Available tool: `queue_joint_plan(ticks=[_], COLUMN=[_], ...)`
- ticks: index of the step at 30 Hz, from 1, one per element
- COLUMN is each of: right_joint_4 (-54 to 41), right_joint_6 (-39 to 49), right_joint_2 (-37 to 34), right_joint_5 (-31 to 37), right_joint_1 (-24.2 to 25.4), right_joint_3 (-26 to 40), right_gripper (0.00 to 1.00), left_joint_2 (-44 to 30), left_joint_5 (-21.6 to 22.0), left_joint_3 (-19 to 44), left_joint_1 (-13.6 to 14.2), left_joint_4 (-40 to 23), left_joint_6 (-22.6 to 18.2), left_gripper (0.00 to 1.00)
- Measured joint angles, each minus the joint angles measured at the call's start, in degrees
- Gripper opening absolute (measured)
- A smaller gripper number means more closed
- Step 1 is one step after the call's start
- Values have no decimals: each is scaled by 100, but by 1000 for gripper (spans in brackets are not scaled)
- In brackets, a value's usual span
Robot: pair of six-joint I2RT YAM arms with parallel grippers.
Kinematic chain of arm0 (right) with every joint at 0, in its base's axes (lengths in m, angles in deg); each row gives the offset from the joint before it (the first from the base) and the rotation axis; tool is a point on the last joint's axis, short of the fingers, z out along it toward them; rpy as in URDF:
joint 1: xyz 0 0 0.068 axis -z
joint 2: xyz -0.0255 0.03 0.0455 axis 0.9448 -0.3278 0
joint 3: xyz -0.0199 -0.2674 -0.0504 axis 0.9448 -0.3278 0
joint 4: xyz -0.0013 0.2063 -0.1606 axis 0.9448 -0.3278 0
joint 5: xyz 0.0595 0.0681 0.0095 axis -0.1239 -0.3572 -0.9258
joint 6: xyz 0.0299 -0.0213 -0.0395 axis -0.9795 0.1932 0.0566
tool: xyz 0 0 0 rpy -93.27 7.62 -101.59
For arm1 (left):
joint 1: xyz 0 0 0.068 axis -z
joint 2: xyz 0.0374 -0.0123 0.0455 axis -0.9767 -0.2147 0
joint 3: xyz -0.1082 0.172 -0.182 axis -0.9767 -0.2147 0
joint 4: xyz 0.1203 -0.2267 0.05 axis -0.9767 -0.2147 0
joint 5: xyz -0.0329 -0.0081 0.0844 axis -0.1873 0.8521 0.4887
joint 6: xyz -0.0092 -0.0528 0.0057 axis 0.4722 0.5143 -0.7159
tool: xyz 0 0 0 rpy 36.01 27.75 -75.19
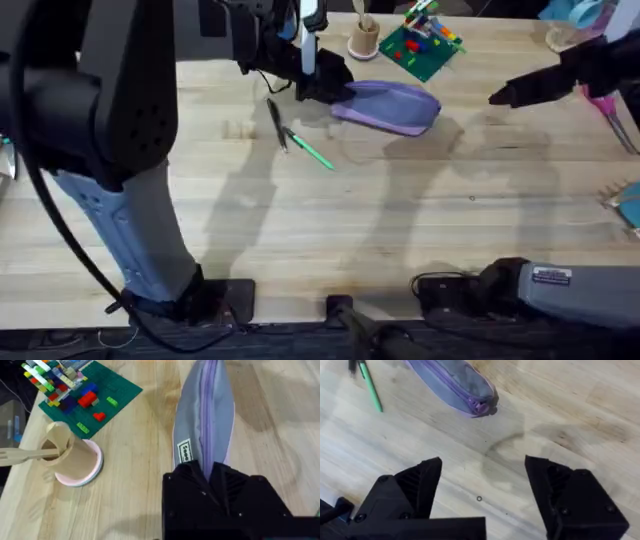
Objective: Unzip the bag, pick up the pens from the table one at a time and place them inside, then zip the bag closed.
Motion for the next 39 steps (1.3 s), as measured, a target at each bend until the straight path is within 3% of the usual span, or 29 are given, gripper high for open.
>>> queue_joint_plan(ticks=[19,39], right_joint_4=[138,917], right_joint_6=[413,1740], right_joint_2=[-58,-1491], right_joint_5=[63,30], right_joint_1=[-2,-693], right_joint_3=[4,7], right_gripper=[994,995], left_joint_2=[0,0], left_joint_5=[-17,-17], left_joint_3=[35,37], left_joint_1=[0,-2], left_joint_4=[-306,-308], left_joint_6=[-2,-2], left_gripper=[43,43])
